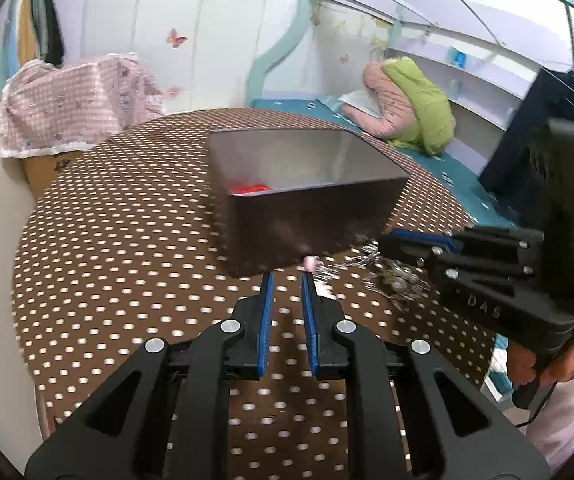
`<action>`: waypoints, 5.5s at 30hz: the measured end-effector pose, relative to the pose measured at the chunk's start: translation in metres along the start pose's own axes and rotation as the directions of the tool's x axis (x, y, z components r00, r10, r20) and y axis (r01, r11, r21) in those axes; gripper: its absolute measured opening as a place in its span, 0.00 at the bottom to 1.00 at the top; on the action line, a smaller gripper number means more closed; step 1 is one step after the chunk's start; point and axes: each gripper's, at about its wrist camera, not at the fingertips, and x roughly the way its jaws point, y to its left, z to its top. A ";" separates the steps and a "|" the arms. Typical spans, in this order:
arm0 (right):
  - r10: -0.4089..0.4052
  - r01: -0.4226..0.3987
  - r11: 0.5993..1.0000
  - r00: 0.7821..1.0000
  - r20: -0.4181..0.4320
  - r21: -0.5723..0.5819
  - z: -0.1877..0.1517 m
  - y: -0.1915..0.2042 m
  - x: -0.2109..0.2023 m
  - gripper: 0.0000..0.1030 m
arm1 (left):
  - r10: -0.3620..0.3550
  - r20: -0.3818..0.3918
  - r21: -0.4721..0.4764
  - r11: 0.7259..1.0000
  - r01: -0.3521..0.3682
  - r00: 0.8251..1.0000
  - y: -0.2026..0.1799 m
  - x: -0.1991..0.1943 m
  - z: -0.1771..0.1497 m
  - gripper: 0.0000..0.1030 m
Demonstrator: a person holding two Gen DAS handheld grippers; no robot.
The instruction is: Organize jewelry
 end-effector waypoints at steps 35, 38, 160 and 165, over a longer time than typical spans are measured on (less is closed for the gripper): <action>0.004 -0.004 1.000 1.000 0.013 0.027 -0.013 -0.023 -0.015 0.02 | 0.062 -0.036 0.105 0.993 -0.058 0.997 -0.027 0.023 0.009 0.24; 0.002 -0.003 1.000 1.000 0.016 0.028 -0.013 -0.024 -0.017 0.02 | 0.067 -0.070 0.123 0.991 -0.058 0.995 -0.028 0.038 0.009 0.43; 0.018 0.010 0.988 0.983 0.182 -0.154 0.079 0.006 -0.047 0.06 | 0.053 0.167 0.140 0.987 -0.077 0.984 -0.033 -0.009 0.094 0.06; 0.047 -0.006 0.982 0.976 0.211 -0.190 0.111 0.005 -0.061 0.06 | 0.064 0.197 0.146 0.985 -0.094 0.978 -0.033 -0.024 0.123 0.06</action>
